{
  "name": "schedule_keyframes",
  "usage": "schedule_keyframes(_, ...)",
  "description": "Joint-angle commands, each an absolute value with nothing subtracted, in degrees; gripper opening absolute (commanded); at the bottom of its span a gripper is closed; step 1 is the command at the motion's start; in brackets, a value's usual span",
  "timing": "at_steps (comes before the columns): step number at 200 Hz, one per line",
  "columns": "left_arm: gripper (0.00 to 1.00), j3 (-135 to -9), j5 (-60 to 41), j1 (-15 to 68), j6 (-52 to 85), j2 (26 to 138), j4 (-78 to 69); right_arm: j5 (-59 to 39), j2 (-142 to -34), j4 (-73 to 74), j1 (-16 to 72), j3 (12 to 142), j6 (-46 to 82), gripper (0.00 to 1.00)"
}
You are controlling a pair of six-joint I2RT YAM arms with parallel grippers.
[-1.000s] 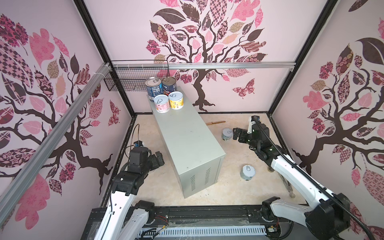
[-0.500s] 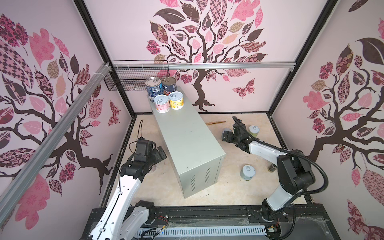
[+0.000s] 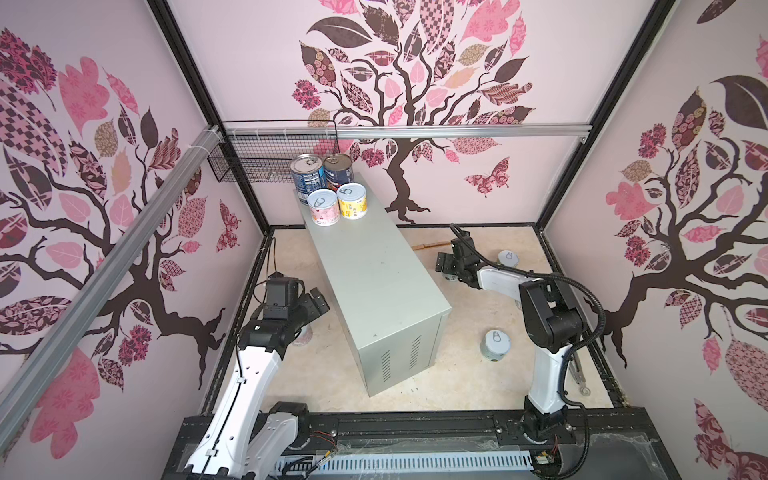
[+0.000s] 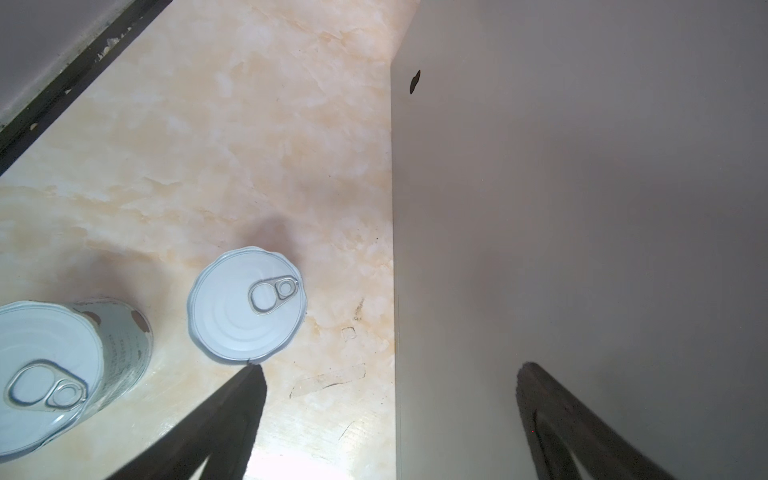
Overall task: Place and organize the canned foods onto the counter
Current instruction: 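Close the right gripper around the white-lidded can and lift it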
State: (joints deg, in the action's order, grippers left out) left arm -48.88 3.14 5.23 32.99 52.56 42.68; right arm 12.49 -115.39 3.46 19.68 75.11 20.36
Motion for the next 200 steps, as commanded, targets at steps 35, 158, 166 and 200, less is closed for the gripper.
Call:
schedule_keyframes(35, 0.98, -47.38, 0.62, 4.94, 32.27, 53.82, 41.56, 15.05, -122.66, 0.25, 19.60, 81.21, 18.44, 1.00)
schedule_keyframes(158, 0.98, -47.73, -1.74, 4.90, 31.81, 55.42, 41.51, 13.75, -126.81, -4.04, 19.60, 84.74, 17.23, 0.95)
schedule_keyframes(166, 0.98, -47.74, -1.67, 5.00, 31.79, 55.29, 41.53, 13.97, -126.74, -4.04, 19.60, 84.51, 17.18, 0.93)
schedule_keyframes(200, 0.98, -47.56, -1.85, 4.88, 31.65, 54.84, 41.49, 14.09, -125.31, -3.98, 19.56, 83.28, 16.95, 0.83)
